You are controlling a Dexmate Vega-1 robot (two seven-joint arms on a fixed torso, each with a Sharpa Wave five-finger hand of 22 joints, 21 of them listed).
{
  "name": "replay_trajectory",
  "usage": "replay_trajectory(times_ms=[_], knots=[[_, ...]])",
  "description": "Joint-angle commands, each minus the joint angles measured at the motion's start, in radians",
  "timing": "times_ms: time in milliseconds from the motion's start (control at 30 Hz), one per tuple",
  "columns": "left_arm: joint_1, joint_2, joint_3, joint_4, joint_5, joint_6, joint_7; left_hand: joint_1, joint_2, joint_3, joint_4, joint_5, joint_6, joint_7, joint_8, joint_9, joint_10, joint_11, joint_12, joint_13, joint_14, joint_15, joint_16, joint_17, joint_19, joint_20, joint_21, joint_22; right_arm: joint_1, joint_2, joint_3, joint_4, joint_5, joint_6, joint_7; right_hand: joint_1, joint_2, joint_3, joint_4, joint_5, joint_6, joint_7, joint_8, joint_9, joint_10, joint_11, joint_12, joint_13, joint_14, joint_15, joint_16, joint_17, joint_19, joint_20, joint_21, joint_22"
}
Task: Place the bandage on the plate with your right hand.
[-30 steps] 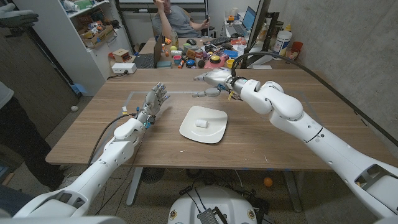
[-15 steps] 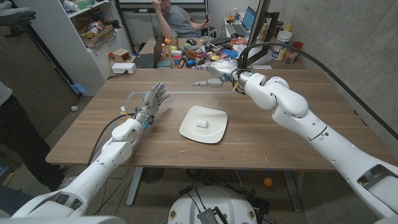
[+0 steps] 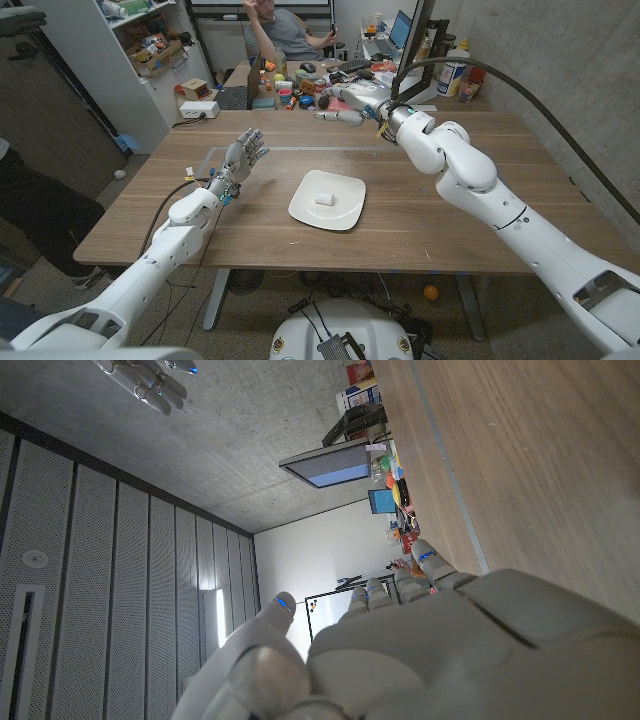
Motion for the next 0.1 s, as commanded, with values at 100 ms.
replay_trajectory(times_ms=[100], knots=[[0.054,0.063,-0.033,-0.038,-0.024,-0.040,-0.055,0.000,0.071,-0.004,0.002,0.007,-0.040,0.002,0.001,0.004,-0.005,0.004,0.003,0.004,-0.014,-0.033,0.002,0.003,-0.012,-0.034,0.006,0.002,-0.102,0.010,0.009,-0.091,-0.090,-0.106,-0.054,-0.004,0.010,0.000,0.005,-0.003,0.011,0.005,0.003,0.003,0.015,0.004,0.010,0.000,0.014,0.000,0.011,-0.002,0.010,0.008,-0.003,0.001]])
